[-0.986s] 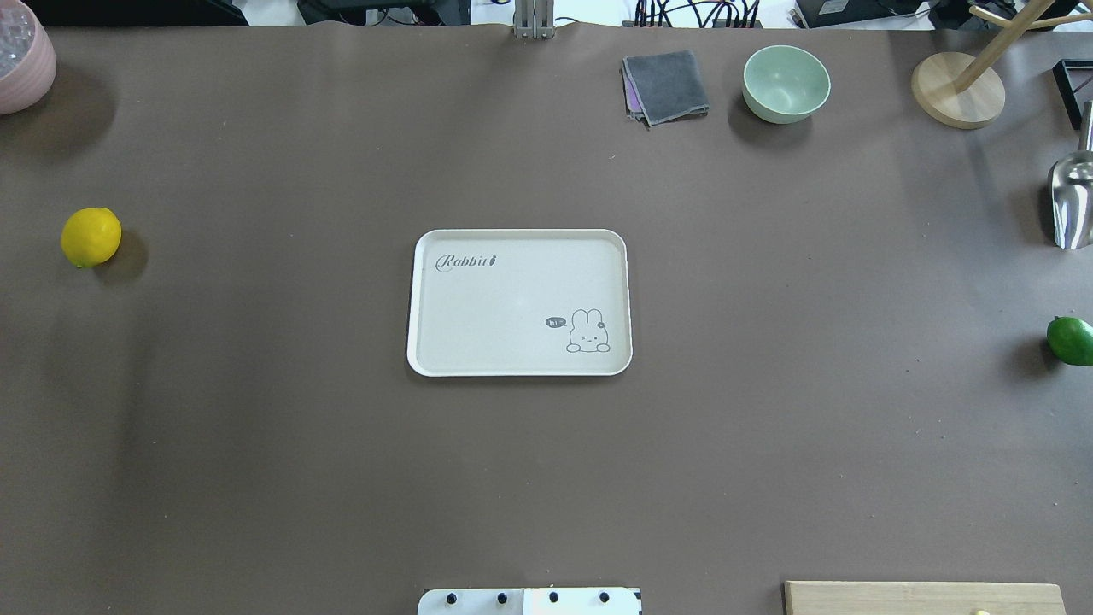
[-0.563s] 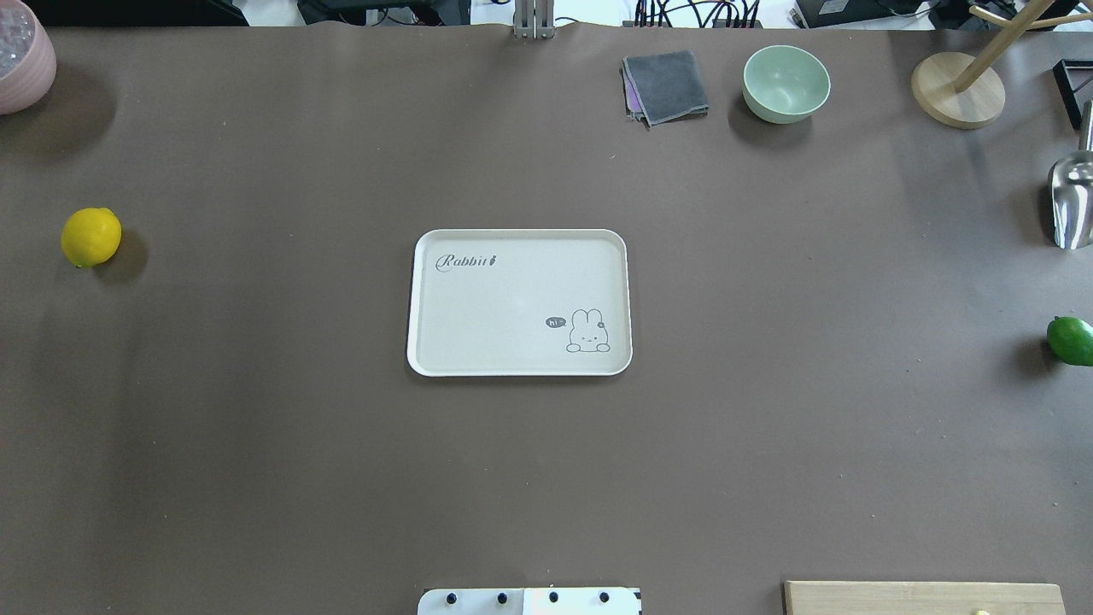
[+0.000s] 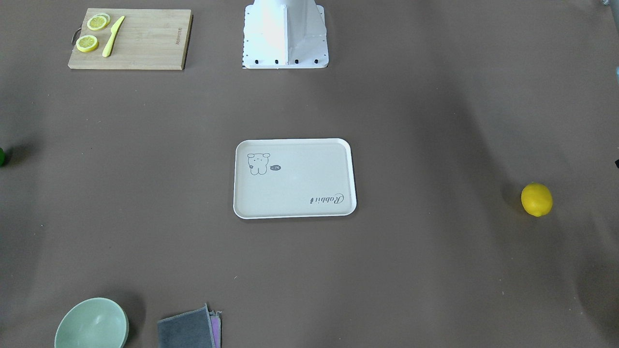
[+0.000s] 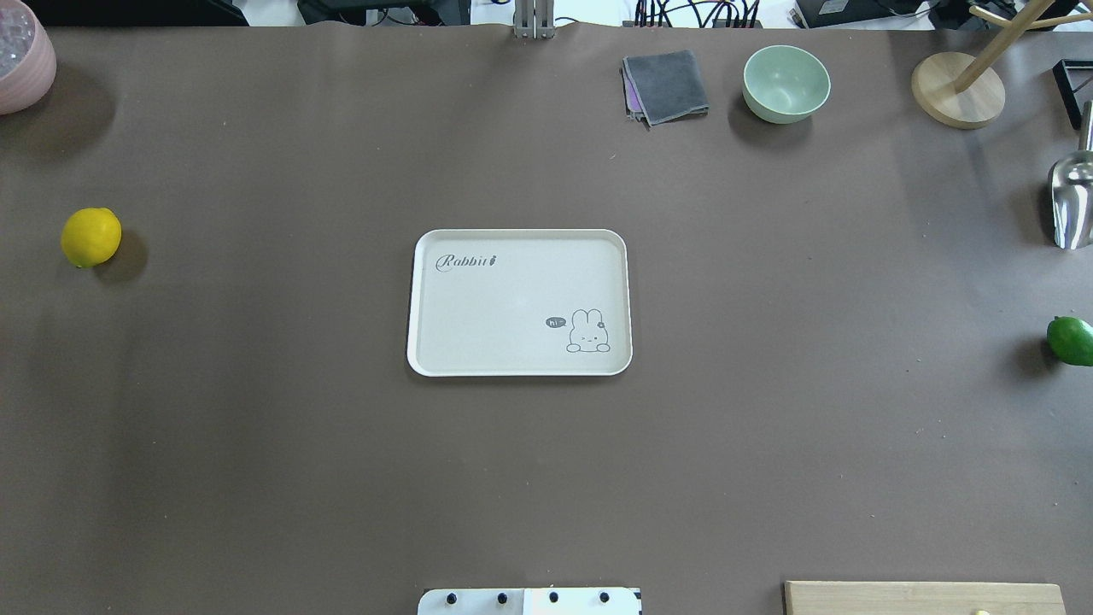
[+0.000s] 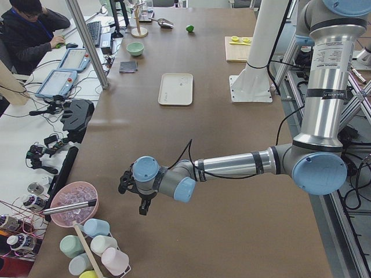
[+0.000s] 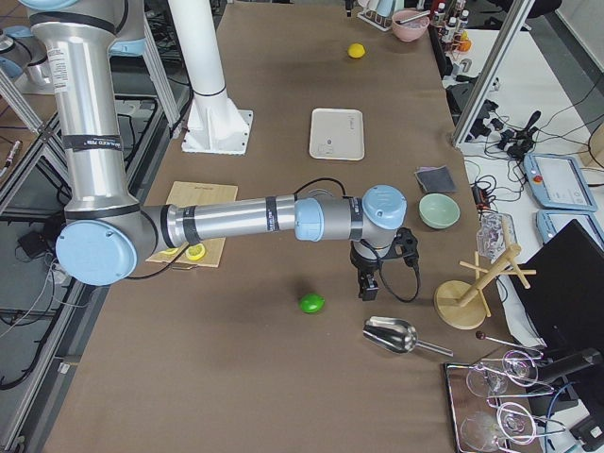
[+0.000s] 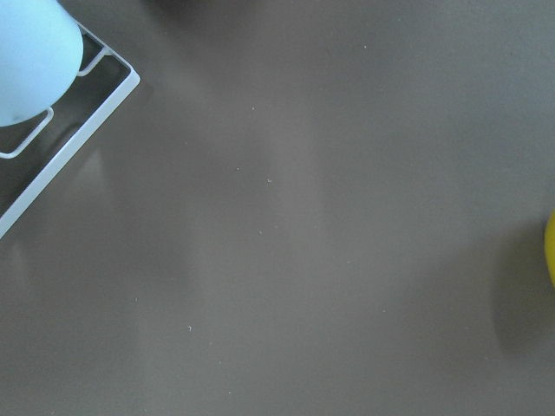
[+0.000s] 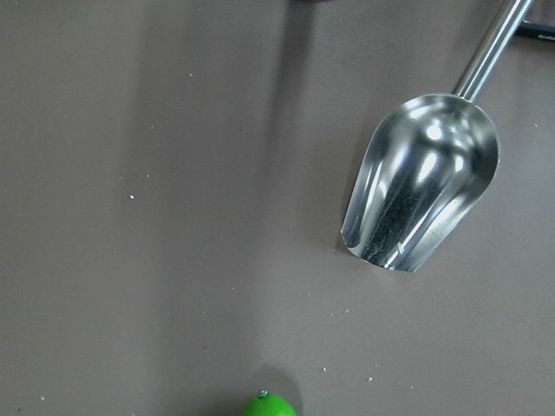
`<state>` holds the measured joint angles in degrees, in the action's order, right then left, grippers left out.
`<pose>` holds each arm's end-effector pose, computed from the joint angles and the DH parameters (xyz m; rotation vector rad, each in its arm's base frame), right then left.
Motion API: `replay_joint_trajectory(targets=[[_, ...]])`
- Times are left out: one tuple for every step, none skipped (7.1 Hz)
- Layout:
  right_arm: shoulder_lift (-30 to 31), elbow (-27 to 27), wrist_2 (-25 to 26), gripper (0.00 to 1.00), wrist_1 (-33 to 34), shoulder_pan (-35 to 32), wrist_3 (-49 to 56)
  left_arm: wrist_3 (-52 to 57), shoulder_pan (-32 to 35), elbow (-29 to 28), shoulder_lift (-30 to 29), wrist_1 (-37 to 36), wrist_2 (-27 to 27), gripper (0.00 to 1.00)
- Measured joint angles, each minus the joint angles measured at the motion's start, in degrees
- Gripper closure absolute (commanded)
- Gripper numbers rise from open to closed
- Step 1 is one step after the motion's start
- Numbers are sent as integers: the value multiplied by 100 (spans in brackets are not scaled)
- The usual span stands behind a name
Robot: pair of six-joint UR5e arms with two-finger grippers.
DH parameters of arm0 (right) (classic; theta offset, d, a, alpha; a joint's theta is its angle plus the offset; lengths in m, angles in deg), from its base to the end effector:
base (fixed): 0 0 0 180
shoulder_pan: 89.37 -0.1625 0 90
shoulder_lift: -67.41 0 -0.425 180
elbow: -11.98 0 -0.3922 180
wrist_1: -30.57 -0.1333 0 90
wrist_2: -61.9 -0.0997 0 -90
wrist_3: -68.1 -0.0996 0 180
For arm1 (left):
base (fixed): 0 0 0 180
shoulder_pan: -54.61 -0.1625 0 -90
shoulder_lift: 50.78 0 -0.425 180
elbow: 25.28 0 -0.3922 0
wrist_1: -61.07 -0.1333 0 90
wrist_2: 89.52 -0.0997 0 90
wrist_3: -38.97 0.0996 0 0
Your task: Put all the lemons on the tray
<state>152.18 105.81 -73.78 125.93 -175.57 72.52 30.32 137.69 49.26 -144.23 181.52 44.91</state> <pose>0.0268 -0.5330 0.5870 0.0655 -0.7975 -0.1615 0.0003 -0.5301 0.7043 0.1985 0.8027 0.0963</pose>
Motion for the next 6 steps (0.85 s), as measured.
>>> replay_joint_trajectory(targets=[[37, 56, -67, 0, -7, 3, -5, -11, 3, 37, -13, 8, 3, 2], [44, 137, -135, 0, -13, 17, -10, -114, -3, 72, -98, 6, 13, 2], [24, 210, -248, 0, -12, 112, -13, -339, -34, 63, -301, -12, 12, 2], [-42, 221, -366, 0, -9, 408, -85, -510, -151, 28, -507, -27, -1, 2], [-196, 166, -370, 0, -13, 778, -306, -578, -347, -35, -683, -33, -14, 1], [-392, 105, -310, 0, -16, 1061, -577, -609, -522, -101, -886, -40, -16, 1]])
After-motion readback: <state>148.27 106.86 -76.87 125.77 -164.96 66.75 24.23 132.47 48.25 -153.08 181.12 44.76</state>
